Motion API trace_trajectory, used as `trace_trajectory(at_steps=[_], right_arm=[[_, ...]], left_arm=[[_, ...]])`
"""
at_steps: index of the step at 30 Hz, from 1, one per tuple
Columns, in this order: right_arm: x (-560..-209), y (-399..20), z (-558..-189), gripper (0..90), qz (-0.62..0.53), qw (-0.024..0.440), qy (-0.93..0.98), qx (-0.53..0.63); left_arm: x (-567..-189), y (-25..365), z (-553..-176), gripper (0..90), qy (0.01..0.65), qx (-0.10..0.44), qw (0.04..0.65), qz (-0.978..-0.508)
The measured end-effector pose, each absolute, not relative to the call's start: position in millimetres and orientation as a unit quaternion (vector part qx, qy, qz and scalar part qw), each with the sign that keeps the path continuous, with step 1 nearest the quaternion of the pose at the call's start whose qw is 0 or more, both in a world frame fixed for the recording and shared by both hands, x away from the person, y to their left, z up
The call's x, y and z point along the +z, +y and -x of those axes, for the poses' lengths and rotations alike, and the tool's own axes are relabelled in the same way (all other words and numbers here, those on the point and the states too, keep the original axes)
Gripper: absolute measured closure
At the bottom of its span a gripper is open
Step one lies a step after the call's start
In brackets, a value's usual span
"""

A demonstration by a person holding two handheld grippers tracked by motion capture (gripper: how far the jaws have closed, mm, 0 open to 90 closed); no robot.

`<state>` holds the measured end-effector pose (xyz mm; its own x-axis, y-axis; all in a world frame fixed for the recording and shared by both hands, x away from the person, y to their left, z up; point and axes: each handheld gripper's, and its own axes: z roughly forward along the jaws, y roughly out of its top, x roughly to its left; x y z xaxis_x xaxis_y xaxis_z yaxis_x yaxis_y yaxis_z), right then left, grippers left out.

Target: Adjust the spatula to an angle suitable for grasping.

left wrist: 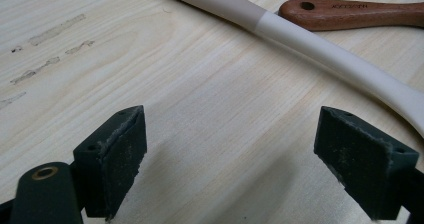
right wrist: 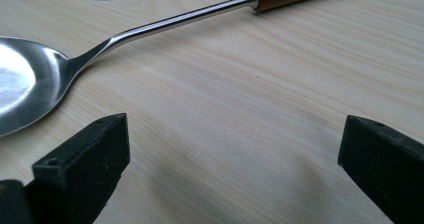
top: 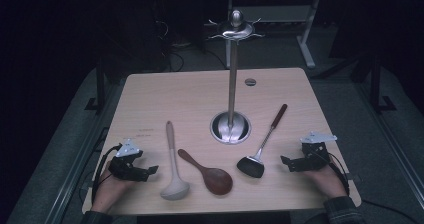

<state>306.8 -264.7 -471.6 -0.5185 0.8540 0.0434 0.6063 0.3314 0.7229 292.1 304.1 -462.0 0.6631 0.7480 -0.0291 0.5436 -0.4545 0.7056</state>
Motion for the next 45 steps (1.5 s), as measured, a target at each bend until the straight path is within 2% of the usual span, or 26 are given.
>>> trace_trajectory(at_steps=[6, 9, 10, 11, 13, 18, 20, 21, 22, 25, 30, 34, 45], right_arm=[[-470.2, -265.0, -306.2, 1.6, -0.464, 0.172, 0.795, 0.352], [-466.6, -264.5, -305.6, 9.2, -0.464, 0.162, 0.796, 0.353], [-466.6, -264.5, -305.6, 9.2, -0.464, 0.162, 0.796, 0.353], [-463.6, -264.5, -306.2, 13.9, -0.463, 0.155, 0.796, 0.356], [-462.5, -264.2, -307.0, 14.7, -0.464, 0.155, 0.796, 0.356], [-453.4, -259.9, -317.0, 33.6, -0.465, 0.152, 0.797, 0.354], [-453.4, -259.9, -317.0, 33.6, -0.465, 0.152, 0.797, 0.354], [-451.8, -259.8, -319.4, 38.3, -0.464, 0.153, 0.798, 0.353], [-448.5, -259.8, -324.9, 48.3, -0.466, 0.149, 0.796, 0.356], [-444.5, -259.2, -332.9, 60.8, -0.469, 0.150, 0.796, 0.353], [-435.2, -260.7, -346.2, 77.9, -0.475, 0.156, 0.785, 0.365], [-430.0, -261.4, -357.4, 87.6, -0.477, 0.160, 0.780, 0.372], [-424.8, -263.2, -389.2, 89.9, -0.491, 0.188, 0.763, 0.376]], left_arm=[[-461.9, 303.8, -292.1, 13.2, 0.384, 0.144, 0.354, -0.841], [-462.0, 304.2, -292.1, 13.2, 0.384, 0.143, 0.353, -0.841], [-462.1, 304.2, -292.1, 13.2, 0.384, 0.143, 0.353, -0.841], [-462.1, 304.2, -292.2, 13.3, 0.384, 0.141, 0.353, -0.841], [-462.3, 304.2, -292.3, 13.3, 0.384, 0.141, 0.353, -0.842], [-462.0, 303.6, -292.2, 13.4, 0.385, 0.139, 0.352, -0.842], [-461.9, 303.6, -292.1, 13.4, 0.384, 0.139, 0.353, -0.842], [-461.8, 303.7, -292.1, 13.4, 0.384, 0.139, 0.354, -0.841], [-461.8, 303.7, -292.0, 13.5, 0.384, 0.139, 0.354, -0.841], [-461.9, 303.9, -292.0, 13.8, 0.384, 0.136, 0.354, -0.842], [-462.2, 303.0, -292.4, 14.0, 0.385, 0.131, 0.354, -0.842], [-462.2, 302.2, -292.6, 14.1, 0.382, 0.131, 0.354, -0.844], [-463.2, 302.3, -294.1, 14.1, 0.380, 0.128, 0.354, -0.845]])
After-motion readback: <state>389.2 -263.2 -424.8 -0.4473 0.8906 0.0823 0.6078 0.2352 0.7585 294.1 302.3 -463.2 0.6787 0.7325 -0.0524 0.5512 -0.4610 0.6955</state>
